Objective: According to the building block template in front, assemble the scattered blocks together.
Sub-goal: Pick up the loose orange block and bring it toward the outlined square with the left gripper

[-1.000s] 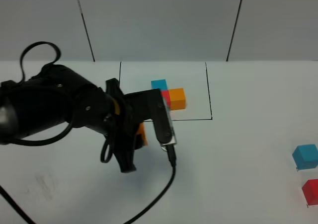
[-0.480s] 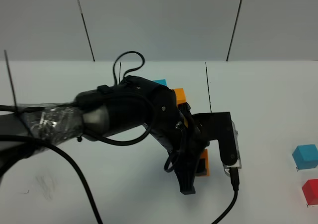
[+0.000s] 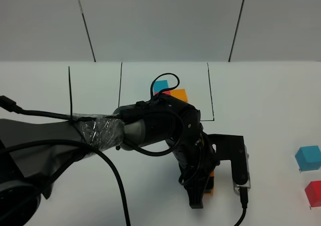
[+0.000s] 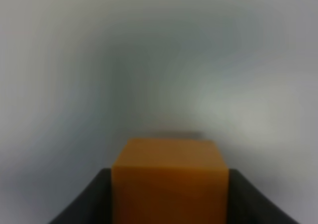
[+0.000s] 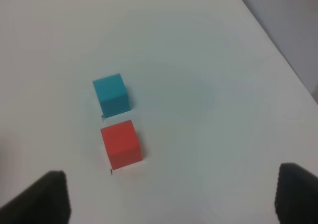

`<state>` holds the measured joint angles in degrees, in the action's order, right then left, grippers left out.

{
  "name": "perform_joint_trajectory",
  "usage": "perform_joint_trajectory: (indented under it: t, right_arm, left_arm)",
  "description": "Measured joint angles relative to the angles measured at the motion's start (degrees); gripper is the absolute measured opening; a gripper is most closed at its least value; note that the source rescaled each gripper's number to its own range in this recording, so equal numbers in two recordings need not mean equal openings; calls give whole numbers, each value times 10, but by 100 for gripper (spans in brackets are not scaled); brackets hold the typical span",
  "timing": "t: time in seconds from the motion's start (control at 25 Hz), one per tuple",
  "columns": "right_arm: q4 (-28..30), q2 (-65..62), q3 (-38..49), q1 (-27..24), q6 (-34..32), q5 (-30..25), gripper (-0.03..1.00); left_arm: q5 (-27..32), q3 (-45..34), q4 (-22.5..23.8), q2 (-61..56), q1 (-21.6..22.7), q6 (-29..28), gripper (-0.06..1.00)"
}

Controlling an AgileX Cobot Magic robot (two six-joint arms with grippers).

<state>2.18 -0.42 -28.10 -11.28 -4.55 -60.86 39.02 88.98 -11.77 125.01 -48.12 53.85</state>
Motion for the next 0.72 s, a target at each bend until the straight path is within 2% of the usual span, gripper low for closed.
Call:
perform_joint_trajectory:
  t: [0.72]
  right_arm:
    - [0, 0, 0, 0, 0, 0, 76]
  left_arm:
    - [12, 3, 6, 17, 0, 1, 0]
